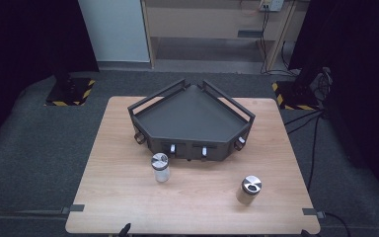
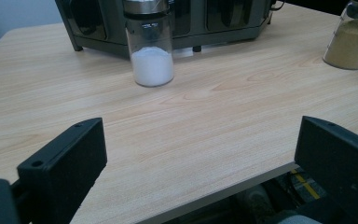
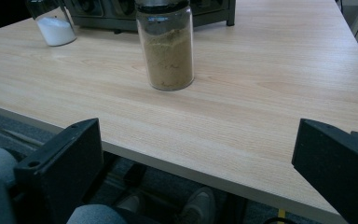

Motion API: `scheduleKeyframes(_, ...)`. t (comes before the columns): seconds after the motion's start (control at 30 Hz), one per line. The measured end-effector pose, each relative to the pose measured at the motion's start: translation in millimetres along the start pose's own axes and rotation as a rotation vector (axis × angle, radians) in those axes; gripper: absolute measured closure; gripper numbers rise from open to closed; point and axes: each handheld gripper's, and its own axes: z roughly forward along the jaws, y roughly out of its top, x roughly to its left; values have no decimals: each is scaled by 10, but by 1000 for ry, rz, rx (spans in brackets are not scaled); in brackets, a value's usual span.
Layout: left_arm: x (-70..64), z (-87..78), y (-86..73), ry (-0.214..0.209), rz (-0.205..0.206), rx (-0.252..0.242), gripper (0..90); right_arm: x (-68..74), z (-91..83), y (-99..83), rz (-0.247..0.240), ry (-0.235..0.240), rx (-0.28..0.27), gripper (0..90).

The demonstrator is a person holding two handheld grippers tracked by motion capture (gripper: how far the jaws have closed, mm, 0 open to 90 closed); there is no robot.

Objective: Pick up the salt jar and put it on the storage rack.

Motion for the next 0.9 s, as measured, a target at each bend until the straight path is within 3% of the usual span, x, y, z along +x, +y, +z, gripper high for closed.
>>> scheduleKeyframes(0.37,8,-21,19,-4,-5,2,13,-7,0,-1,2,-2,2,23)
scheduleKeyframes(0.6,79,-215,213,-19,-35,-20,12,-12,-12,12,10,-11,-11,23)
scheduleKeyframes(0.73,118,-212,389,-80,-89,-14,7,-8,-8,24,9,-4,-14,23)
scheduleKeyframes(0.9,73,-159,456,-73,-62,-35,4,-1,-8,32,3,-1,-17,23)
